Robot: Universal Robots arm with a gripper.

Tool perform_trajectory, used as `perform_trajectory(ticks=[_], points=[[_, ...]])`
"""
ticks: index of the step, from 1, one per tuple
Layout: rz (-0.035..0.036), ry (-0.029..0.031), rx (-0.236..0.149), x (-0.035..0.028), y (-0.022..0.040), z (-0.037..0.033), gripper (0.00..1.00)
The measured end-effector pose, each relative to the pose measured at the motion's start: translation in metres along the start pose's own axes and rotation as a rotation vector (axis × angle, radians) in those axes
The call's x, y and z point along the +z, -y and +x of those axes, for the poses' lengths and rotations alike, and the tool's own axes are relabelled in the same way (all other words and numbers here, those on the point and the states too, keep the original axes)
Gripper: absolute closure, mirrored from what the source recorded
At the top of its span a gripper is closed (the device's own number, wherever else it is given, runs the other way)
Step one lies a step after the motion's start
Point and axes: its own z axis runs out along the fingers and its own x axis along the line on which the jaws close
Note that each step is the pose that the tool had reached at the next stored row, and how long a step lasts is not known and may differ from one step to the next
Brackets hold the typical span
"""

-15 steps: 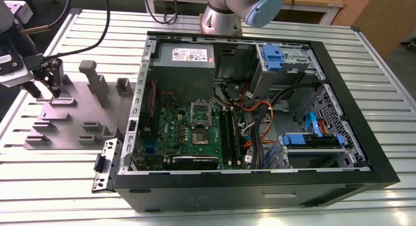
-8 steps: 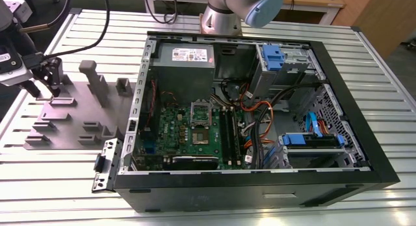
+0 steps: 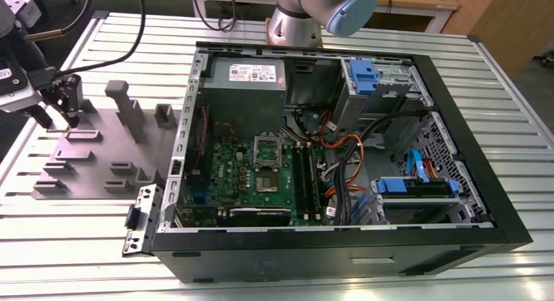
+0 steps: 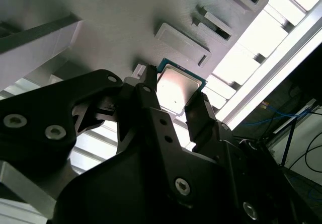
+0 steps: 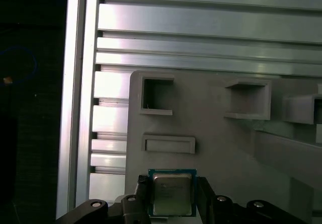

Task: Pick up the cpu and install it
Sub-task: 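Pick up the cpu and move it towards the insertion slot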

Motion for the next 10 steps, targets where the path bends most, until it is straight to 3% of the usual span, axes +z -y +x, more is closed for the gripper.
perform_trajectory(ticks=[8, 10], points=[[0.0002, -0.0001, 0.000, -0.0030, 0.0000, 0.0000, 0.53], [0.0004, -0.0001, 0.000, -0.0064, -0.0001, -0.0001, 0.53]])
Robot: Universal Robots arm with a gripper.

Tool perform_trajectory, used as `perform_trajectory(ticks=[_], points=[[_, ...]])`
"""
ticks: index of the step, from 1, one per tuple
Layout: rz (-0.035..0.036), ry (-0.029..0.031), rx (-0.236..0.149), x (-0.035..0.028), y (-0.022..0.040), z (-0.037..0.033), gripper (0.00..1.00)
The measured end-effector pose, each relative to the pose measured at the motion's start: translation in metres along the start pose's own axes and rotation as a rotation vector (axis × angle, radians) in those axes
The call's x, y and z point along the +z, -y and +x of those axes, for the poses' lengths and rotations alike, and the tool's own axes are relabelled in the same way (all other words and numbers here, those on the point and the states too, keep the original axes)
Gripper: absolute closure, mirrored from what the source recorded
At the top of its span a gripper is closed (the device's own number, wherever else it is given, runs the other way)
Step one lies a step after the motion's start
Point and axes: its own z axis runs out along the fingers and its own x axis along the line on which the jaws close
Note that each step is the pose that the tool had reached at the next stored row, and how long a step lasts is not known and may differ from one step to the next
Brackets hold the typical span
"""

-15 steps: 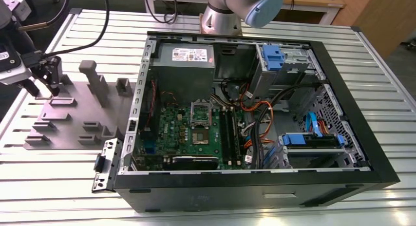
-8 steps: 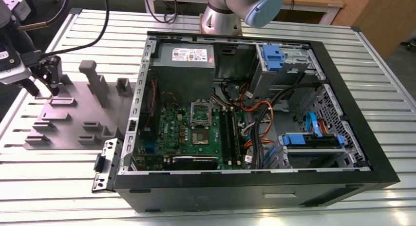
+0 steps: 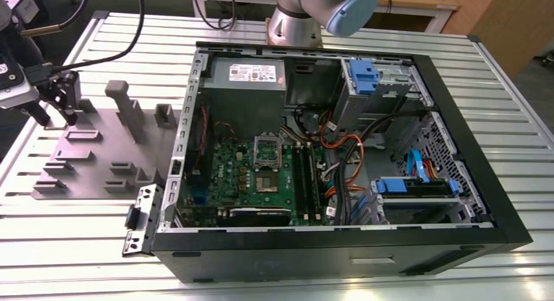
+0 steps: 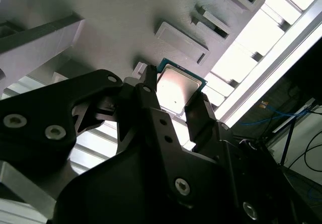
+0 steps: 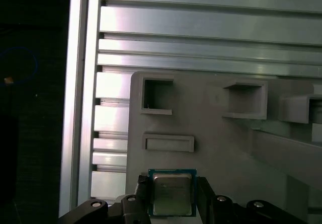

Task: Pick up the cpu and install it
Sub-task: 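Pick up the cpu and move it towards the insertion slot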

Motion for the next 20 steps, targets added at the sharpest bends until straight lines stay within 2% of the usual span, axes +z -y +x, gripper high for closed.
perform_trajectory(ticks=[20], points=[[0.0001, 0.0001, 0.000, -0.0035, 0.0000, 0.0000, 0.53]])
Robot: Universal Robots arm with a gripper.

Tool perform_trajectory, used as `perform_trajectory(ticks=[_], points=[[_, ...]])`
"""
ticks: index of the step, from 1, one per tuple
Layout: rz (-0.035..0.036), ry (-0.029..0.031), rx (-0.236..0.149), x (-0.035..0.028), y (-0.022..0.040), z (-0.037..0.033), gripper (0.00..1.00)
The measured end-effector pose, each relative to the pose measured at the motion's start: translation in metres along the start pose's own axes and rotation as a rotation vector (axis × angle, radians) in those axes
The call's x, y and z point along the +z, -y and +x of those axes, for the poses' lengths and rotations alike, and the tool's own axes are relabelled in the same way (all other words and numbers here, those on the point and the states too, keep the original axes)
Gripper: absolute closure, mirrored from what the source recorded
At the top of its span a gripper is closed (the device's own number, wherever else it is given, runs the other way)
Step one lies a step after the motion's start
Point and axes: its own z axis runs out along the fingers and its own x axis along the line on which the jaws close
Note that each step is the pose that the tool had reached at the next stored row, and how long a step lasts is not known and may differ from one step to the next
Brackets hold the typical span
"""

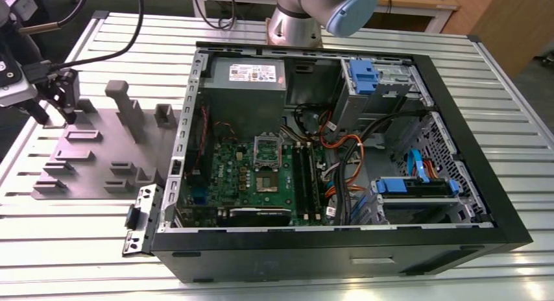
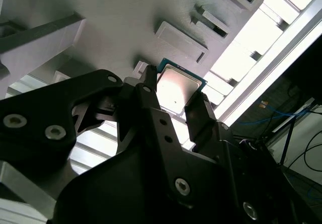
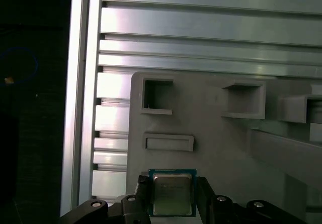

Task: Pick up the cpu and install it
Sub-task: 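Pick up the cpu and move it towards the insertion slot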

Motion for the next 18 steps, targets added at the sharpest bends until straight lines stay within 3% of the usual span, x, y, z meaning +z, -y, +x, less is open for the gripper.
perform_trajectory(ticks=[18], points=[[0.0014, 0.0001, 0.000, -0.0077, -0.0001, -0.0001, 0.53]])
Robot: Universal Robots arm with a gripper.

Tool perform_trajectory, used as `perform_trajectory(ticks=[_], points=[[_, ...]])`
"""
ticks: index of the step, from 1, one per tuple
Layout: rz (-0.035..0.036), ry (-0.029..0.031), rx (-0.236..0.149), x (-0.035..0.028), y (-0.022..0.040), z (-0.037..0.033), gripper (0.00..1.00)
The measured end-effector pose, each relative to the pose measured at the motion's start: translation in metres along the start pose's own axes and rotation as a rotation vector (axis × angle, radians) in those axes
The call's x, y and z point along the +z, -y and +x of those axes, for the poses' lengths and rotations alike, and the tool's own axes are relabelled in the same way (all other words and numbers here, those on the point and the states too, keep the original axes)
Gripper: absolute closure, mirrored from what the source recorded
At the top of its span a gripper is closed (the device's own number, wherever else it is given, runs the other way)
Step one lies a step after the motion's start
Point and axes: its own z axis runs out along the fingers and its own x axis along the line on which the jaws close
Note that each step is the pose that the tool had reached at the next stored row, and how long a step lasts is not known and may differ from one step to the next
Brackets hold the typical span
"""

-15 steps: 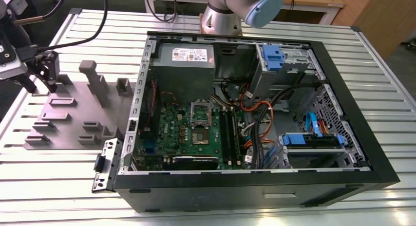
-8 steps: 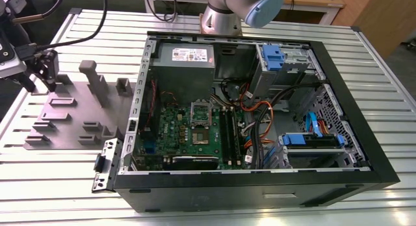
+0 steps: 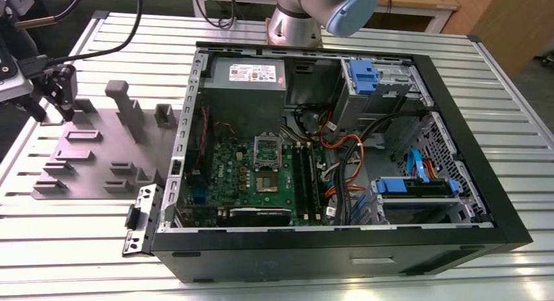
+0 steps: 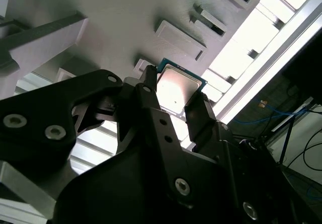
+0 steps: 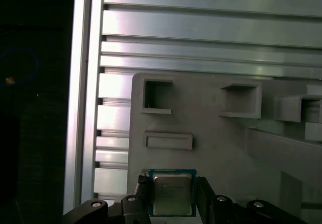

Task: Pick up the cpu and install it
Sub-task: 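Pick up the cpu and move it towards the insertion slot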

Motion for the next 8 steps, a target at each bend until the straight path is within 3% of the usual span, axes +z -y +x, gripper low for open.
perform_trajectory(ticks=[8], points=[[0.0002, -0.0003, 0.000, -0.0001, 0.0000, 0.0000, 0.53]])
